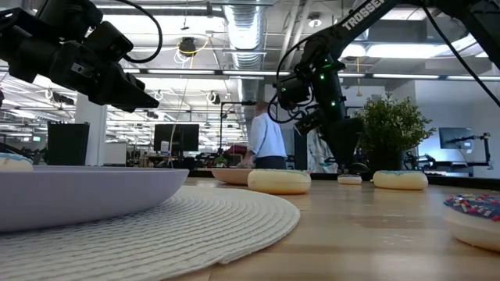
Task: Pick & Place donuts
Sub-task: Put the small top blue donut on the pink plate
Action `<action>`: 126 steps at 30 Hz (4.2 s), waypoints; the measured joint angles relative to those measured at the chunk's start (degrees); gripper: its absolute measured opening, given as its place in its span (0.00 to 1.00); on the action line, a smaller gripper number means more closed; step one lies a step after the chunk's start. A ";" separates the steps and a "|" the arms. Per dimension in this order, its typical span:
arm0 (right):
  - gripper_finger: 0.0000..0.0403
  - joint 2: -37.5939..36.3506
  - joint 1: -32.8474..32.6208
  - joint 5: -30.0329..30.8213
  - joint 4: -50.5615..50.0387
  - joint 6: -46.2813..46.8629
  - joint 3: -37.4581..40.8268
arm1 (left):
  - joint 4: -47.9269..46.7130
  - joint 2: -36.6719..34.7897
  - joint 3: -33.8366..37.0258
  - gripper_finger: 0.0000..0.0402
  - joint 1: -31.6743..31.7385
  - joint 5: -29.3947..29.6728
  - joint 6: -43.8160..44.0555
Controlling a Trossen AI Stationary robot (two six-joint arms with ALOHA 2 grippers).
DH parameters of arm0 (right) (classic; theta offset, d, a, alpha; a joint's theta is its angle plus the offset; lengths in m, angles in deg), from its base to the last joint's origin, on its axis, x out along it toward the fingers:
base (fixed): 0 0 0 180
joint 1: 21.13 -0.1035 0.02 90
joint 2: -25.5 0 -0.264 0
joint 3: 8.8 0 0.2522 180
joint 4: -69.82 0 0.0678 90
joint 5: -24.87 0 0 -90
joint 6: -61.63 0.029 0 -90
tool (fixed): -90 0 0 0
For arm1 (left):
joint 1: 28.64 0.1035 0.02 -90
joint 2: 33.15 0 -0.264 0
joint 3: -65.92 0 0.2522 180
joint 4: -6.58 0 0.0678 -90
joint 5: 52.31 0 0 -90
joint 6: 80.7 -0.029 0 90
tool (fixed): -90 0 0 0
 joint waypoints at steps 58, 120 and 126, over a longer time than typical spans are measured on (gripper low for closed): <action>0.68 -0.04 2.63 2.61 9.44 -15.02 7.13 | -0.02 0.00 0.00 0.00 0.00 -0.02 0.00; 0.46 -6.36 -4.77 -9.37 25.54 20.24 -5.75 | 0.02 -0.02 -0.01 0.00 -0.02 0.00 0.44; 0.45 0.59 -8.20 -8.43 23.65 22.85 -9.70 | 0.00 -0.02 -0.02 0.00 -0.02 0.00 0.48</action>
